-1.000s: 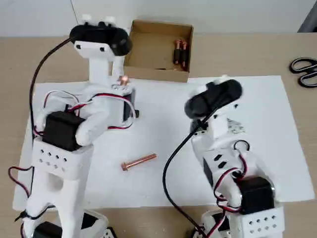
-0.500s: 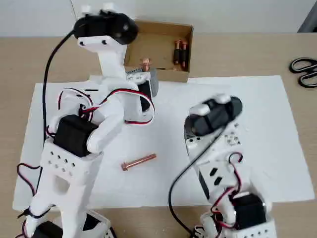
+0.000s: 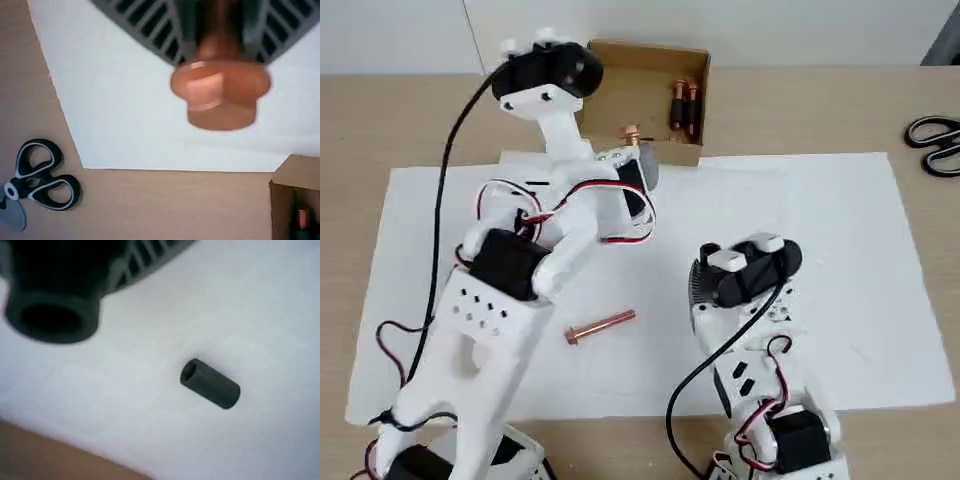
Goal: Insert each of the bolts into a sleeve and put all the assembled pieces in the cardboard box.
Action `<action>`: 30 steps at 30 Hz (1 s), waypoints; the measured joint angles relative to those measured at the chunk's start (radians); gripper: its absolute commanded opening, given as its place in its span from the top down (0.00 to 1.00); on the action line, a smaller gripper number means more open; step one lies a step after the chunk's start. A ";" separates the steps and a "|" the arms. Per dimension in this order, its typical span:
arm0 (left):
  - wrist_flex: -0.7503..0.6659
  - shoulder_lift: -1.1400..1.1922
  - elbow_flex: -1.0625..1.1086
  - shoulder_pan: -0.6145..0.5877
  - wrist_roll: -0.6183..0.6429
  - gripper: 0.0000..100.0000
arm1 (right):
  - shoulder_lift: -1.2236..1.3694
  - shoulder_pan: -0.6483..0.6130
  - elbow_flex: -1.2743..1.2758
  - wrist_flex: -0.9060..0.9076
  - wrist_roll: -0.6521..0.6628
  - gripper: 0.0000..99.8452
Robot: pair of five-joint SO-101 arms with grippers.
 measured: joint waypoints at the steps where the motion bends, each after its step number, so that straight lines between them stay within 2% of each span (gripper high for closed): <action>1: -0.014 -0.018 0.020 0.000 0.000 0.99 | -0.011 -0.012 0.011 0.000 0.000 1.00; 5: -0.072 -0.135 0.123 0.000 -0.028 0.99 | -0.021 -0.061 0.017 0.000 0.000 1.00; 13: -0.129 -0.362 0.354 0.000 -0.115 0.99 | -0.021 -0.066 0.021 0.000 0.000 1.00; 23: -0.563 -0.405 0.713 0.000 -0.118 0.99 | -0.021 -0.100 0.043 0.011 0.000 1.00; 26: -0.620 -0.405 0.753 0.017 -0.124 0.99 | -0.021 -0.155 0.097 -0.035 0.000 1.00; 30: -0.638 -0.408 0.764 0.068 -0.209 0.99 | -0.021 -0.203 0.129 -0.081 0.000 1.00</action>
